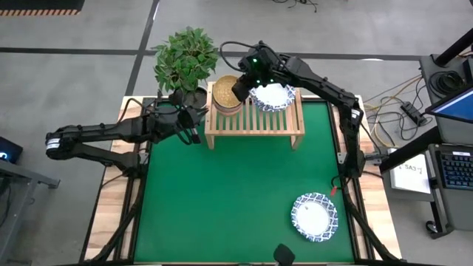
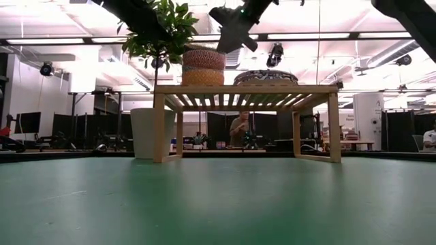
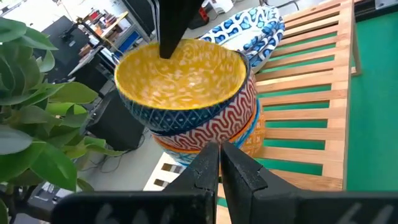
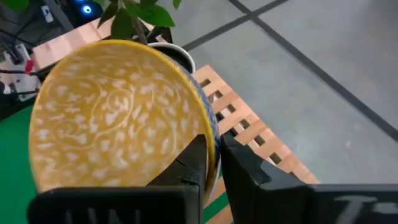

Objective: Place and stack bowls onto a shelf
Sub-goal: Stack the yellow patterned bowl on top the dark blue patterned bowl on the shelf, then adjust the left stacked bowls on the shelf

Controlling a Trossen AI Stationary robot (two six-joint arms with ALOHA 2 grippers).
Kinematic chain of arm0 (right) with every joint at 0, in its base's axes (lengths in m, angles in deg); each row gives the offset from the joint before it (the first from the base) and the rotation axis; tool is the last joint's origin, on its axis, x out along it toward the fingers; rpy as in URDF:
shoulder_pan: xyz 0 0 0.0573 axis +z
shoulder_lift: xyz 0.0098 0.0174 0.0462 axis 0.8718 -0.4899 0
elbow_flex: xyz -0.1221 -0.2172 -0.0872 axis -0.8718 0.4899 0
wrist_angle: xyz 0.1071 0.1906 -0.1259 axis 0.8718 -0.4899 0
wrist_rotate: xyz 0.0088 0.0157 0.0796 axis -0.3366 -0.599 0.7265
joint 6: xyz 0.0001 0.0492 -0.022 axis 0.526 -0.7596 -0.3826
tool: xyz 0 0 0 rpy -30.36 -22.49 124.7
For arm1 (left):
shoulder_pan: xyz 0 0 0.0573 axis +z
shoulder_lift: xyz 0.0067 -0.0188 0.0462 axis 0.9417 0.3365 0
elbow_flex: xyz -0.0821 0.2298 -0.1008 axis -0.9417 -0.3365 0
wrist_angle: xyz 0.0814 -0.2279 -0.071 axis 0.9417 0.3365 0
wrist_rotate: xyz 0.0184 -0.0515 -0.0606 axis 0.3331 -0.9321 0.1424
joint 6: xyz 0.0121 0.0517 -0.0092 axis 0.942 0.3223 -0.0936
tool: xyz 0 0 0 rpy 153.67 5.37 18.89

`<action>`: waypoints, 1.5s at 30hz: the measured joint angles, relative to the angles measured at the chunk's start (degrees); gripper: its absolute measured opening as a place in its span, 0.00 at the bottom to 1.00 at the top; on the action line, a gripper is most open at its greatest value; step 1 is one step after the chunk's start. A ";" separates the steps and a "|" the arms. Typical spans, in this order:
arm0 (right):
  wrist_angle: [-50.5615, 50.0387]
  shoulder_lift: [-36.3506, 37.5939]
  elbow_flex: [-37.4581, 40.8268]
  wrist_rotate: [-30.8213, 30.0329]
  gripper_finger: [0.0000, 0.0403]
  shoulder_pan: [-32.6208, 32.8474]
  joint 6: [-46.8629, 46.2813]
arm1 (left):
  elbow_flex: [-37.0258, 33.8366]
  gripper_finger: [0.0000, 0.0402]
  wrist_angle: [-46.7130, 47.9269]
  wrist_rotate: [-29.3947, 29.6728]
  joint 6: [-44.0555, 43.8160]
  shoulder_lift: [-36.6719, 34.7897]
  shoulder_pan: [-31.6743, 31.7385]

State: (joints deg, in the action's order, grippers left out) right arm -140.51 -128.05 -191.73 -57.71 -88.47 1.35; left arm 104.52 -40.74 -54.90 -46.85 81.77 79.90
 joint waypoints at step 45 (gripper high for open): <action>38.60 23.73 46.01 0.01 0.02 12.28 3.48 | -7.96 0.00 -6.51 -9.75 -9.08 0.11 0.02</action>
State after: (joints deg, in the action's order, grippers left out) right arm -101.91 -104.32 -145.73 -57.70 -76.19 4.83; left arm 96.56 -47.25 -64.65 -55.92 81.88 79.92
